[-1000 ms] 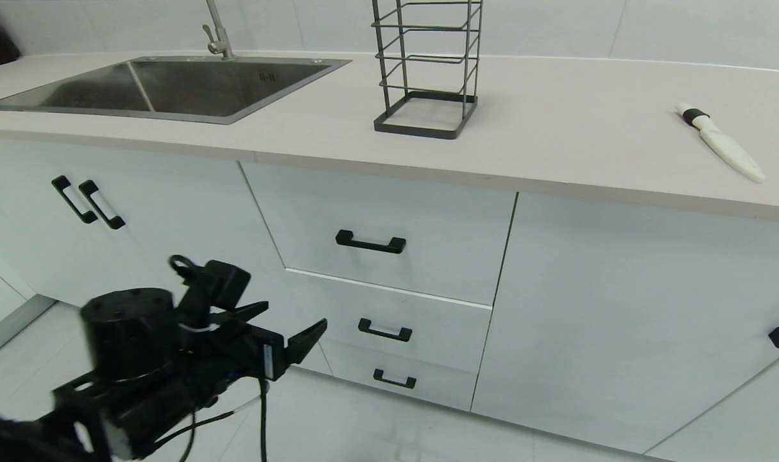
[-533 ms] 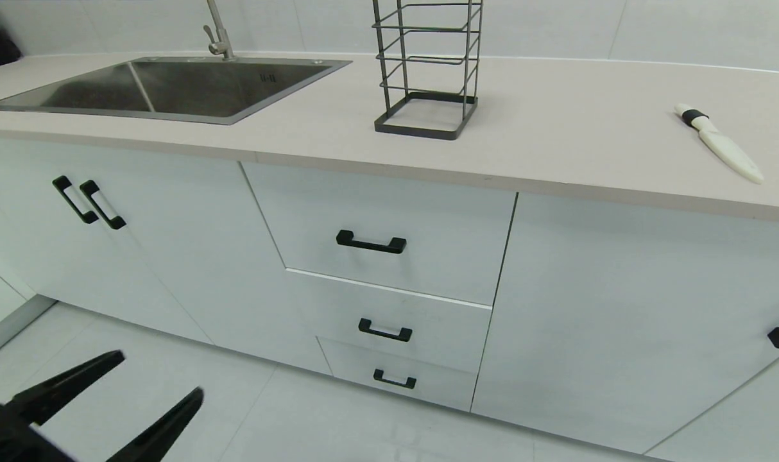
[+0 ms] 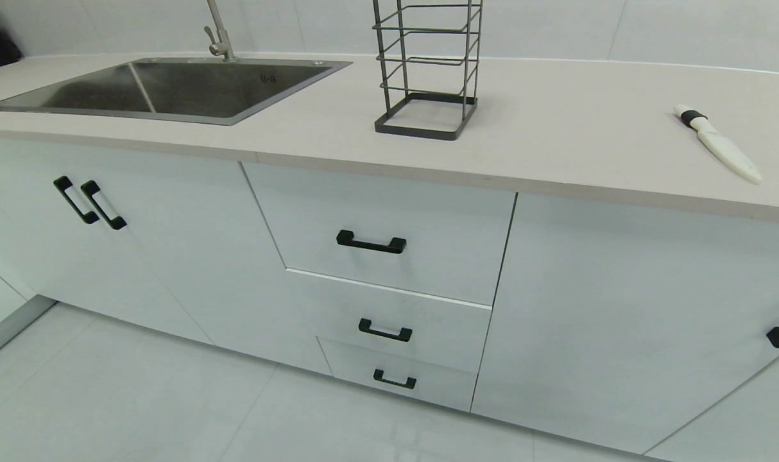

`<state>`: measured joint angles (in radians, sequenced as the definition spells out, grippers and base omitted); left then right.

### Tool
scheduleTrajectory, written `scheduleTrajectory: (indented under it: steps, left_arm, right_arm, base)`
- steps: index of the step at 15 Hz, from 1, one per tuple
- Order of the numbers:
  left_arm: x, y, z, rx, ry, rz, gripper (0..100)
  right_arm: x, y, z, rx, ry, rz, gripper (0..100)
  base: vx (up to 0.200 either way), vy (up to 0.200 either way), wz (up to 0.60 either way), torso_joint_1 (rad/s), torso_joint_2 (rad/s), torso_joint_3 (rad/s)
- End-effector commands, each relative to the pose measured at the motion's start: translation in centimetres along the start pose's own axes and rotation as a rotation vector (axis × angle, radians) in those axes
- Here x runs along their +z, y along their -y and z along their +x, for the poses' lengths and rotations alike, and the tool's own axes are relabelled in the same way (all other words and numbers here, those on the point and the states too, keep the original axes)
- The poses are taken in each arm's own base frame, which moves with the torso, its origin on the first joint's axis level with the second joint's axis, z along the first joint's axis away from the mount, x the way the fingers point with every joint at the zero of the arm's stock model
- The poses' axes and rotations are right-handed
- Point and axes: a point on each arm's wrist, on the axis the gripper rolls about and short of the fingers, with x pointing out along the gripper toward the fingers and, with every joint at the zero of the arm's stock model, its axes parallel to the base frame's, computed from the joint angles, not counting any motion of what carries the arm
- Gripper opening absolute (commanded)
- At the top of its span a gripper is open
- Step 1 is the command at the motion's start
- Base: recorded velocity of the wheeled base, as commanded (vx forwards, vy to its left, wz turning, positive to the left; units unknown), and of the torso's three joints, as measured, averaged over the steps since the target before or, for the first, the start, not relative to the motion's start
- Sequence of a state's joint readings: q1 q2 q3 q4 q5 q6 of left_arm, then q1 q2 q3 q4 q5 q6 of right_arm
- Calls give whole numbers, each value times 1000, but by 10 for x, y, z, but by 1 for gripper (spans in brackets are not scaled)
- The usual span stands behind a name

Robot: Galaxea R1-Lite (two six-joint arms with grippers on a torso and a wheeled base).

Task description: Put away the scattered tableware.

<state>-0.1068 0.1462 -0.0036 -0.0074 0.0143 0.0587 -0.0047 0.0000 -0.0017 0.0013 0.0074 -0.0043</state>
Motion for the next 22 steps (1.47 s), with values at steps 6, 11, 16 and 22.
scheduleTrajectory:
  steps: [6, 11, 16, 22]
  left_arm:
    - [-5, 3, -11, 124, 130, 8, 100]
    - [-5, 2, -11, 122, 135, -104, 100]
    - [-5, 2, -11, 122, 135, -102, 100]
    - [-5, 2, -11, 124, 138, -96, 100]
  right_arm:
    - [0, 0, 0, -3, 0, -2, 100]
    - [0, 0, 0, -4, 0, 0, 100]
    - [0, 0, 0, -3, 0, -2, 100]
    - [0, 0, 0, -4, 0, -2, 100]
  base:
    - [0, 0, -300, 0, 1, 2]
    - [0, 0, -360, 2, 2, 1]
    - [0, 0, 0, 0, 0, 0]
    - [133, 0, 0, 2, 2, 1]
